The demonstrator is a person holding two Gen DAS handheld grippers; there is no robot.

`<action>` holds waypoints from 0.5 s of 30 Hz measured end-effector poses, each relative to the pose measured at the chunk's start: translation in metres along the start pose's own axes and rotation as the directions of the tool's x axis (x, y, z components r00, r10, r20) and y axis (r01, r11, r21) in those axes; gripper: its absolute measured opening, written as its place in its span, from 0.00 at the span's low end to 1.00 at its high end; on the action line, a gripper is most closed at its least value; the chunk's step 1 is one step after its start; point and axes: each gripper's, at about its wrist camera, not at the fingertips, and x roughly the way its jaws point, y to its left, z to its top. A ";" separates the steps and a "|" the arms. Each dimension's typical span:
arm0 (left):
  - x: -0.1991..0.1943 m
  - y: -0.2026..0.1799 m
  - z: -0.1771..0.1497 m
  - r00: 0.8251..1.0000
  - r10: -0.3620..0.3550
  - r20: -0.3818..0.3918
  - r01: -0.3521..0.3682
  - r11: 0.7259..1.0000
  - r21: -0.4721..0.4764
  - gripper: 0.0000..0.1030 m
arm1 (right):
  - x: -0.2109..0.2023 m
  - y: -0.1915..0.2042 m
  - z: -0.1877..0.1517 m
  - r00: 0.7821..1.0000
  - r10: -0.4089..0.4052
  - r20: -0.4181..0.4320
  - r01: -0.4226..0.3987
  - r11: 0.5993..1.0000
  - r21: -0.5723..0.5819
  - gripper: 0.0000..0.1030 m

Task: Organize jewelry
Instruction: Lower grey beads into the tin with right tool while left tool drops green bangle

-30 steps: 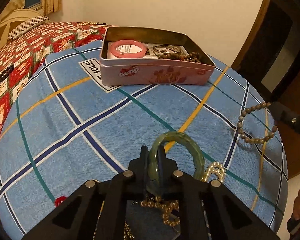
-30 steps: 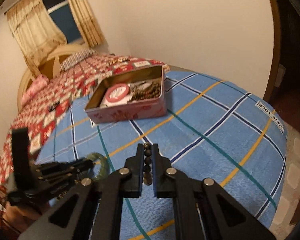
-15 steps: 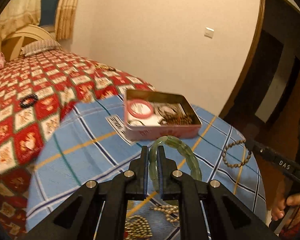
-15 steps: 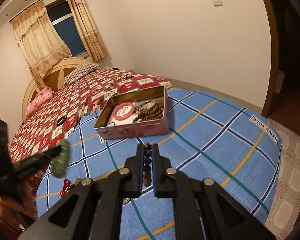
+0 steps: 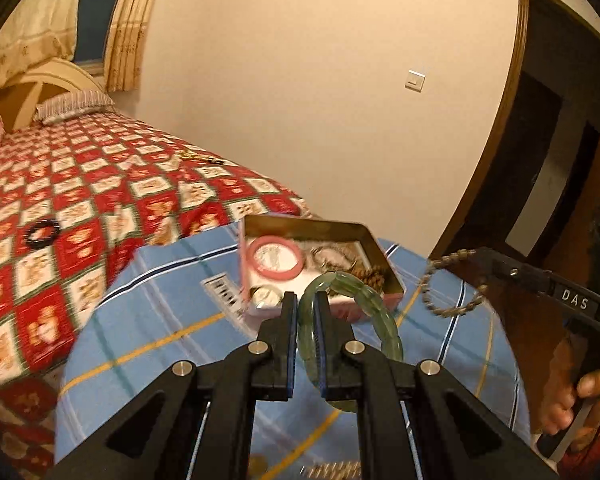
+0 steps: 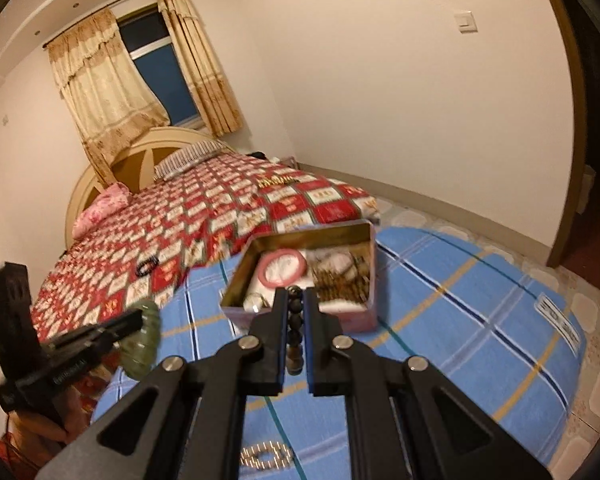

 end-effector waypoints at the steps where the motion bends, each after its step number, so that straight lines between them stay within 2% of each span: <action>1: 0.006 0.000 0.004 1.000 -0.005 0.003 0.005 1.000 -0.003 0.07 | 0.009 -0.001 0.005 1.000 0.026 -0.001 -0.026 1.000 0.016 0.08; 4: 0.032 -0.004 0.017 1.000 0.000 0.004 0.000 1.000 0.004 0.07 | 0.035 -0.006 0.014 0.997 0.075 -0.006 -0.074 0.994 0.076 0.08; 7: 0.057 -0.007 0.026 1.000 0.008 -0.009 -0.008 1.000 0.018 0.07 | 0.060 -0.007 0.018 0.997 0.078 -0.006 -0.077 0.993 0.092 0.08; 11: 0.085 -0.005 0.031 0.999 0.027 -0.030 -0.027 1.000 0.016 0.07 | 0.091 -0.025 0.021 0.994 0.105 -0.028 -0.098 0.977 0.187 0.08; 15: 0.099 0.000 0.031 0.999 0.022 -0.042 -0.022 1.000 0.005 0.07 | 0.101 -0.037 0.018 0.994 0.103 -0.038 -0.092 0.972 0.217 0.08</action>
